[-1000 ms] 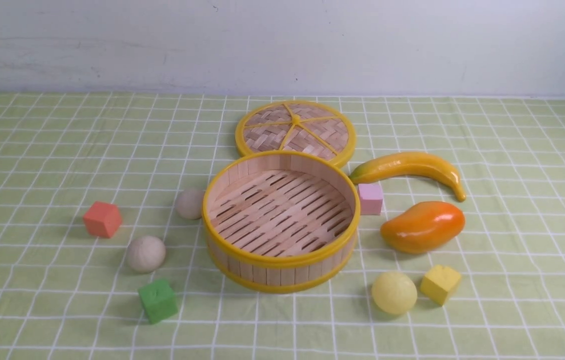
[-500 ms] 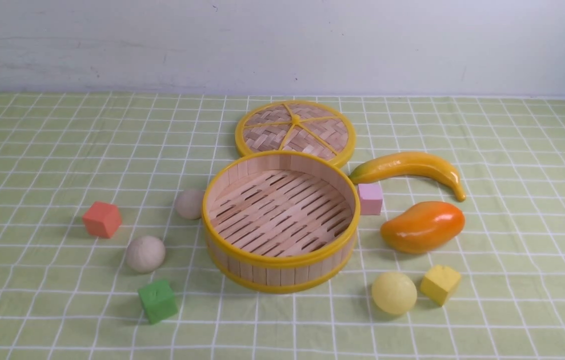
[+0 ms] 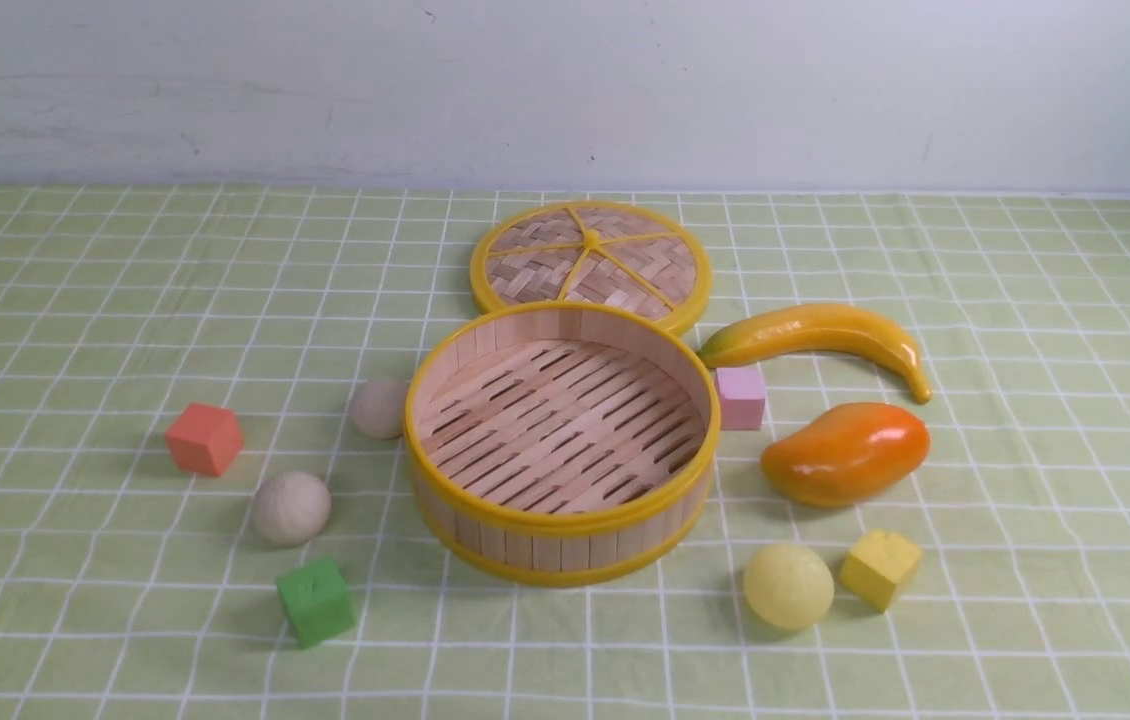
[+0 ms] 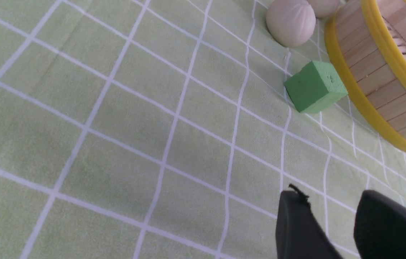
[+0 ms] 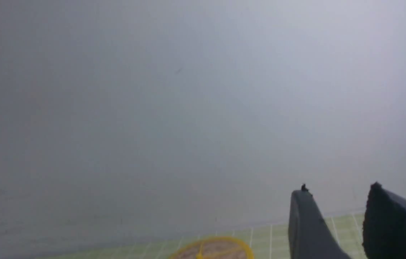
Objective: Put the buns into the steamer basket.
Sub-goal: Use the right arm to grab a steamed stuffed bun
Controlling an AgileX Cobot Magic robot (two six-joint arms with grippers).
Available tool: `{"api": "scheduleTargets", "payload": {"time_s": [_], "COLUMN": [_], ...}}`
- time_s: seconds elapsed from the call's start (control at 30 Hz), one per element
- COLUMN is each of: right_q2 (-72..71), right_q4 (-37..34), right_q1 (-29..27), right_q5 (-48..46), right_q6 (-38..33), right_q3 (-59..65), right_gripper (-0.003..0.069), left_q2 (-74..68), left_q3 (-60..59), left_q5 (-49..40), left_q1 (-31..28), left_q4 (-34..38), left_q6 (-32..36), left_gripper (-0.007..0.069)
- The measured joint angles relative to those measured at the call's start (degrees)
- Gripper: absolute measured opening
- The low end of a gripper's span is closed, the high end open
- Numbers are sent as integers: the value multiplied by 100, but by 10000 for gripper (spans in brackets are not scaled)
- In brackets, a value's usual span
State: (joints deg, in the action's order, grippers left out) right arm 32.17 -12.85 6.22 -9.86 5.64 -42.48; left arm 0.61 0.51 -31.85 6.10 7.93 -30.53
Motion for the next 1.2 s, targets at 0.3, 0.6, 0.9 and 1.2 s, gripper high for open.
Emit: {"api": "scheduleTargets", "payload": {"time_s": [0.3, 0.6, 0.9, 1.2], "right_q2": [1979, 4033, 5762, 6834], "right_q4": [-46, -1666, -529, 429], "right_q1": [0, 195, 1735, 1936], "right_q5": [-1831, -3582, -4628, -4716], "right_q6": [-354, -2371, -1853, -677], "right_q3": [-548, -1195, -2525, -3225], "right_gripper": [241, 242, 321, 346], "left_q2": [0, 0, 0, 0], "left_q3": [0, 0, 0, 0], "left_q5": [0, 0, 0, 0], "left_q1": [0, 0, 0, 0], "left_q4": [0, 0, 0, 0], "left_q6": [0, 0, 0, 0], "left_gripper": [238, 238, 238, 238]}}
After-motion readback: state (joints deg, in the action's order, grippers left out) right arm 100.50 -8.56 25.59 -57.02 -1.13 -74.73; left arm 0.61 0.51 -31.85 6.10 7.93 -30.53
